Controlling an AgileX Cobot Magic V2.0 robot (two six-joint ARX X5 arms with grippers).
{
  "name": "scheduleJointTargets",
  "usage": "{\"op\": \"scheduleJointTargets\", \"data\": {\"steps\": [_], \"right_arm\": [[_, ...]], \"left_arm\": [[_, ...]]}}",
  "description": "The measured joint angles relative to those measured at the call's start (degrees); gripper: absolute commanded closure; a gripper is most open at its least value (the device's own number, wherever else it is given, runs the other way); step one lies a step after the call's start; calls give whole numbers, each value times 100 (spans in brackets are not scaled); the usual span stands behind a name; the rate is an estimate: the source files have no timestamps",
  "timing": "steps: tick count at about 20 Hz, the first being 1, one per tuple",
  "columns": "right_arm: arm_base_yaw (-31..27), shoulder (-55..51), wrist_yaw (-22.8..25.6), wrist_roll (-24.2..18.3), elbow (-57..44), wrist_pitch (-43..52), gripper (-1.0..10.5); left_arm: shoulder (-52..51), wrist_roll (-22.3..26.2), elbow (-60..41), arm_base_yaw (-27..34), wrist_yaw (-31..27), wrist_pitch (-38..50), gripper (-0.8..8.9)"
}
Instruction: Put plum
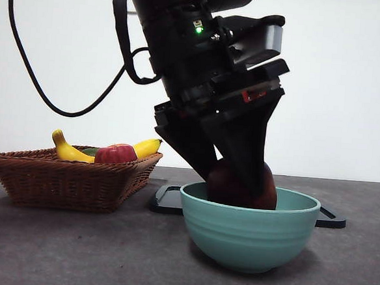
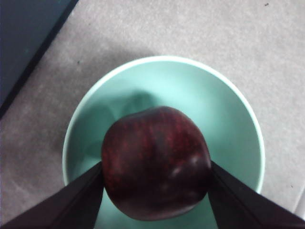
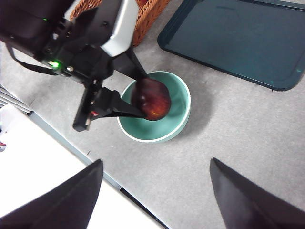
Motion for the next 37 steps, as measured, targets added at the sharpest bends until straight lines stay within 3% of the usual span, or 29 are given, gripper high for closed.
{"op": "scheduleJointTargets", "data": {"steps": [7, 11, 20, 26, 31, 37], "right_arm": [[0, 0, 0, 0, 0, 0, 588], [0, 0, 0, 0, 0, 0, 588], [0, 0, 0, 0, 0, 0, 588], [0, 0, 85, 0, 0, 2, 588], [0, 0, 166, 0, 0, 28, 588], [0, 0, 166, 0, 0, 125, 588]], "left_arm": [[216, 203, 0, -7, -2, 59, 526], [216, 258, 0, -24, 0, 63, 408], [129, 278, 68, -26, -2, 48, 408], [-1257, 83, 289, 256, 2, 205, 408], [-2448, -339, 289, 999, 13, -13, 408], [-3418, -468, 157, 1794, 476, -804, 409]]}}
